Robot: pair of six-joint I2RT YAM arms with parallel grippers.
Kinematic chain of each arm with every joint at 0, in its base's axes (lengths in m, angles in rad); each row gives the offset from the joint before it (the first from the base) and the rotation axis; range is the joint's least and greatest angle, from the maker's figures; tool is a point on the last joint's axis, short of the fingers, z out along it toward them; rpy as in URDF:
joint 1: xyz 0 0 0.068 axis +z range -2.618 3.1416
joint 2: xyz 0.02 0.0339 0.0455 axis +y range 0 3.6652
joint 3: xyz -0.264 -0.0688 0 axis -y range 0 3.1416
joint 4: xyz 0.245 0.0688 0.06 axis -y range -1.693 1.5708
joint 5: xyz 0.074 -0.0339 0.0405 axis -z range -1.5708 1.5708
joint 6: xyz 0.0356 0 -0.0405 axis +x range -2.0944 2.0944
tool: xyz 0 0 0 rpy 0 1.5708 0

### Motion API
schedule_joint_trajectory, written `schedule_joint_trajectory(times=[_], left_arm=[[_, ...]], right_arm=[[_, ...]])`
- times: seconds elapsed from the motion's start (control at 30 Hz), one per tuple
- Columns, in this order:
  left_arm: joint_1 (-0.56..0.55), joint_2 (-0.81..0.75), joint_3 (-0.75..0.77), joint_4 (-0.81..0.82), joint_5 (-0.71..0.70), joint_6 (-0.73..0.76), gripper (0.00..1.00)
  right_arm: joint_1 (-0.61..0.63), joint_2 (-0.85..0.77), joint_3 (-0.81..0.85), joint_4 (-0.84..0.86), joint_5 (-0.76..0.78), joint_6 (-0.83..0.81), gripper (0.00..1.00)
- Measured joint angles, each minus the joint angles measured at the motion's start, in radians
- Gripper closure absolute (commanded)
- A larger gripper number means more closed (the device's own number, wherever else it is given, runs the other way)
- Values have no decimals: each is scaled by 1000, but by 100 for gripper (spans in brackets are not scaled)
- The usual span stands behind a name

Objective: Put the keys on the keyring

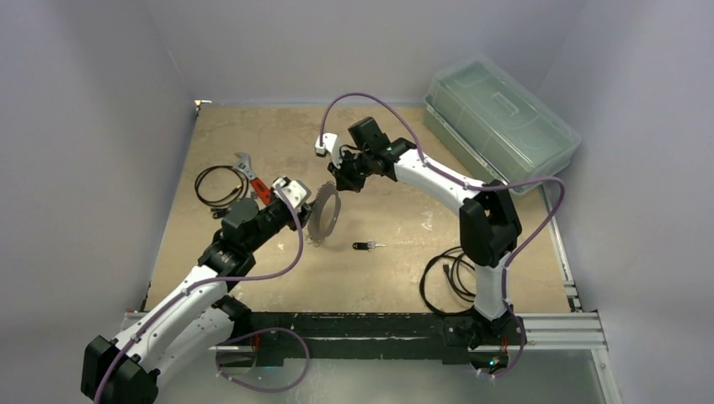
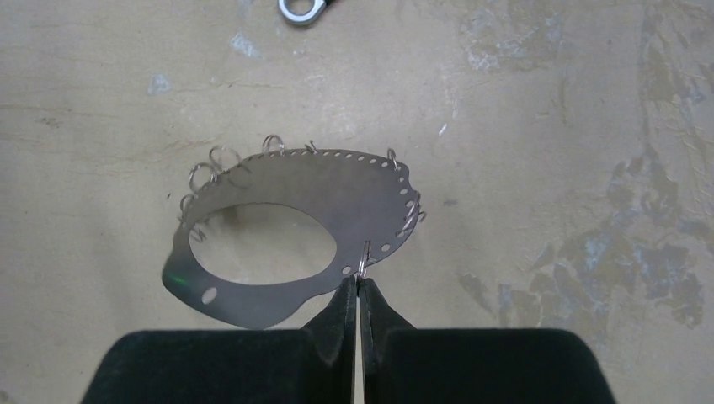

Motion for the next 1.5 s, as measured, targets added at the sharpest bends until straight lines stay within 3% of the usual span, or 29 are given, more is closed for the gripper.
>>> schedule_joint_trajectory(times=[0.33,0.63,0.9,1.5], left_arm=[[0,37,35,23,135,137,49],[0,119,96,31,277,275,55],[0,218,198,-35,357,397,60],[0,299,243,-83,592,445,69]], right_arm=[[32,-134,-45,-119,79,-31,100],[44,-296,-129,-116,81,-34,100],[45,-339,-197,-120,79,-22,100],[53,-509,-209,-152,47,-16,100]])
